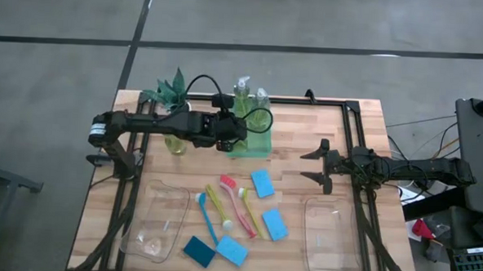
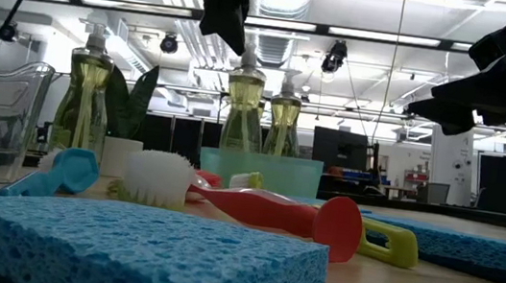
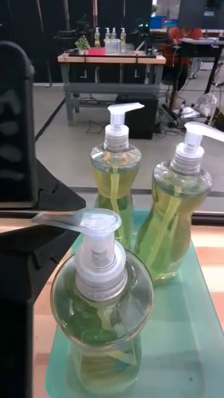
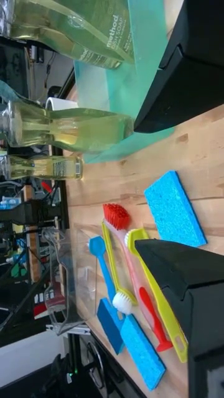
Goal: Pick & Place Kitchen Sink Supplies
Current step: Put the right dishwashing liquid into the green bin, then put the dishwashing liquid into the green bin
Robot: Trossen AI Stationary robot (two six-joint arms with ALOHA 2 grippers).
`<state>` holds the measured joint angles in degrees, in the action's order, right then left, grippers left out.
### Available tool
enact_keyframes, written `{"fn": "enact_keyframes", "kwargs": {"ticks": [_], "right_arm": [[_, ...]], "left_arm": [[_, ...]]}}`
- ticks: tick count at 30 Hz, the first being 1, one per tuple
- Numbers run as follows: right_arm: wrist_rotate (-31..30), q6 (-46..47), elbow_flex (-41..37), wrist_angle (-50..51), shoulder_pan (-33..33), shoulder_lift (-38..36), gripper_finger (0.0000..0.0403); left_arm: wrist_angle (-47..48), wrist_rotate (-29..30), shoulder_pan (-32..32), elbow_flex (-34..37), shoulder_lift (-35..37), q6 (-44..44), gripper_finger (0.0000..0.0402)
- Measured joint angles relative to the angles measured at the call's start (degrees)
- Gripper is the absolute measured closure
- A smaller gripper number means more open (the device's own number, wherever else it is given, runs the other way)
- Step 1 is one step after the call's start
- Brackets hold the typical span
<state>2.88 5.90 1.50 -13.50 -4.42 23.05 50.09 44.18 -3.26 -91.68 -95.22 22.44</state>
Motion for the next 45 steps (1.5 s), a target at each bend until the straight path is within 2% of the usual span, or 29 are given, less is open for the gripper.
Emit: {"fn": "enact_keyframes", "kwargs": {"ticks": [7, 17, 24, 35, 38, 45], "right_arm": [[0.0, -0.1, 0.0, 0.0, 0.0, 0.0, 0.0110], [0.0, -0.1, 0.0, 0.0, 0.0, 0.0, 0.0122], [0.0, 0.0, 0.0, 0.0, 0.0, 0.0, 0.0112], [0.0, -0.1, 0.0, 0.0, 0.0, 0.0, 0.0107], [0.0, 0.0, 0.0, 0.0, 0.0, 0.0, 0.0111], [0.0, -0.1, 0.0, 0.0, 0.0, 0.0, 0.0117]], "left_arm": [[0.2, 1.8, 0.2, 0.0, 0.0, -1.1, 0.0368], [0.2, 1.8, 0.3, -0.4, 0.5, -2.0, 0.0309], [1.2, 2.1, 0.4, -0.5, 1.9, -3.2, 0.0276], [7.0, 2.4, 0.9, -0.7, 6.7, -8.8, 0.0266], [12.5, -0.7, 0.7, -1.4, 9.3, -14.3, 0.0266], [24.0, -13.2, -1.1, -1.7, 17.0, -29.8, 0.0264]]}}
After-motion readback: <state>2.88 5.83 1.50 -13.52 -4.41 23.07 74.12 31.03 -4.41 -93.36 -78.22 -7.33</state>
